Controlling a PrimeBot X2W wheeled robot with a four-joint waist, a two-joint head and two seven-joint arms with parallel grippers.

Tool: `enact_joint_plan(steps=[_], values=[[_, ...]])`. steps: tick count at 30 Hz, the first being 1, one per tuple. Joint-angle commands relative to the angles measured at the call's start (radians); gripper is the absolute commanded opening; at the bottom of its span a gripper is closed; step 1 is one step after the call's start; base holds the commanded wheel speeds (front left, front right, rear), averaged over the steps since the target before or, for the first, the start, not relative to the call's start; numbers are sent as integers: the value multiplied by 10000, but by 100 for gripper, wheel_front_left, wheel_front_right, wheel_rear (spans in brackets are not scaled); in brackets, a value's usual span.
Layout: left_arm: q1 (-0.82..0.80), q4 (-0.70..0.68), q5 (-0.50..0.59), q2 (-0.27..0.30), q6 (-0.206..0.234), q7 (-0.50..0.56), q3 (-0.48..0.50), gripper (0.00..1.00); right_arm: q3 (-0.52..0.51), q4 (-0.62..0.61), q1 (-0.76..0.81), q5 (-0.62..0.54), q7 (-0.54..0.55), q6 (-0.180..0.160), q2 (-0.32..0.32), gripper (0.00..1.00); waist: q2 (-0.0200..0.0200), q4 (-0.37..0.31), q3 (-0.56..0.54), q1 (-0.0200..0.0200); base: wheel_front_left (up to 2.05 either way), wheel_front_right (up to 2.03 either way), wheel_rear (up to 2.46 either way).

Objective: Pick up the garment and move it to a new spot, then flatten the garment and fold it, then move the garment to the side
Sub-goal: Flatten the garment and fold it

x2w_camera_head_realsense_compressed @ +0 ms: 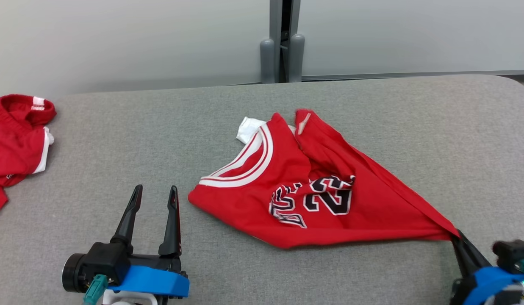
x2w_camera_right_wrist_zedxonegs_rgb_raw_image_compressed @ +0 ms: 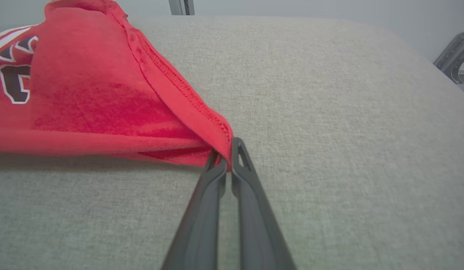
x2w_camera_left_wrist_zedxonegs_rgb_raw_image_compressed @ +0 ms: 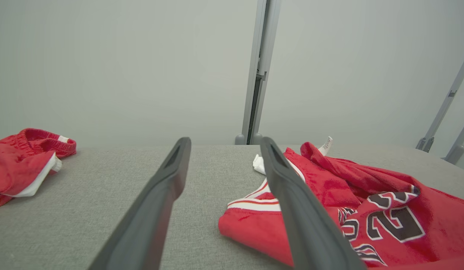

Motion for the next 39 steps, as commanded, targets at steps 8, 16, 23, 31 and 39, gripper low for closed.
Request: enact_joint_plan(steps=[8, 16, 23, 31, 39], values=[[252, 3, -27, 36, -24, -33, 97, 100, -1376, -1447, 1671, 1043, 1237, -5, -182, 100, -1, -269, -125, -1, 0, 0, 0], [297, 82, 103, 36, -121, -33, 158, 100, -2676, -2849, 1783, -510, -220, -5, 570, 100, -1, -253, -327, -1, 0, 0, 0], [344, 37, 198, 36, -145, -33, 221, 100, -2499, -3938, 1308, -1639, -700, -5, 1357, 100, -1, -153, -364, -1, 0, 0, 0], [278, 48, 289, 36, -201, -33, 313, 100, -1757, -5852, 958, -2147, -711, -5, 2195, 100, -1, -10, -349, -1, 0, 0, 0], [-92, 138, 431, 34, -336, -33, 270, 100, -1411, -5726, 987, -2329, -713, -5, 2545, 100, -1, 58, -217, -1, 0, 0, 0]])
